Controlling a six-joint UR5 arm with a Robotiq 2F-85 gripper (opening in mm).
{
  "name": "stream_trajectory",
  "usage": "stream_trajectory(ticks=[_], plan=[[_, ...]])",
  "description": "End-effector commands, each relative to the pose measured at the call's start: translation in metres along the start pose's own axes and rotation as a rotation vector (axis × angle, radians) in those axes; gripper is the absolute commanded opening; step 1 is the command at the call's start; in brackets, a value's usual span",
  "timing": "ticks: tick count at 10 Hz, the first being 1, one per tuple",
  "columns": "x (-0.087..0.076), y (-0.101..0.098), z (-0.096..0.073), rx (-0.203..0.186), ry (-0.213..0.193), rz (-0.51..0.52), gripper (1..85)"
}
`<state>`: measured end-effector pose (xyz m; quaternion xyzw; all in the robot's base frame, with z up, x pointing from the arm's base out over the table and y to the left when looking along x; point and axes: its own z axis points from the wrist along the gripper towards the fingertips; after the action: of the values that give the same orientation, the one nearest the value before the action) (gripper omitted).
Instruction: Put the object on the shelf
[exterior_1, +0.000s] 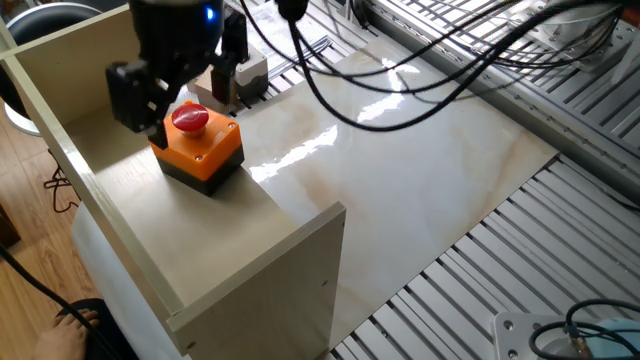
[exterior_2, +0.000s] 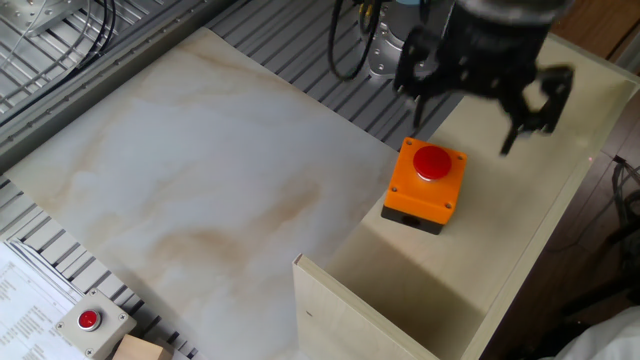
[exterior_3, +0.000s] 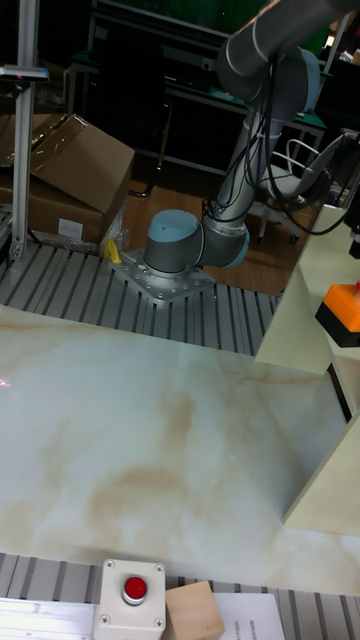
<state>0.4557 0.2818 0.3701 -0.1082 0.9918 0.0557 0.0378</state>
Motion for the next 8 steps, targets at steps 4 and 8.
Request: stream_trajectory(ticks=[4,8], plan=[[0.024,-0.013,-0.032,0.082,0.014,0.056,1.7],[0.032,-0.088,-0.011,0.069,-0.012,-0.252,1.7]])
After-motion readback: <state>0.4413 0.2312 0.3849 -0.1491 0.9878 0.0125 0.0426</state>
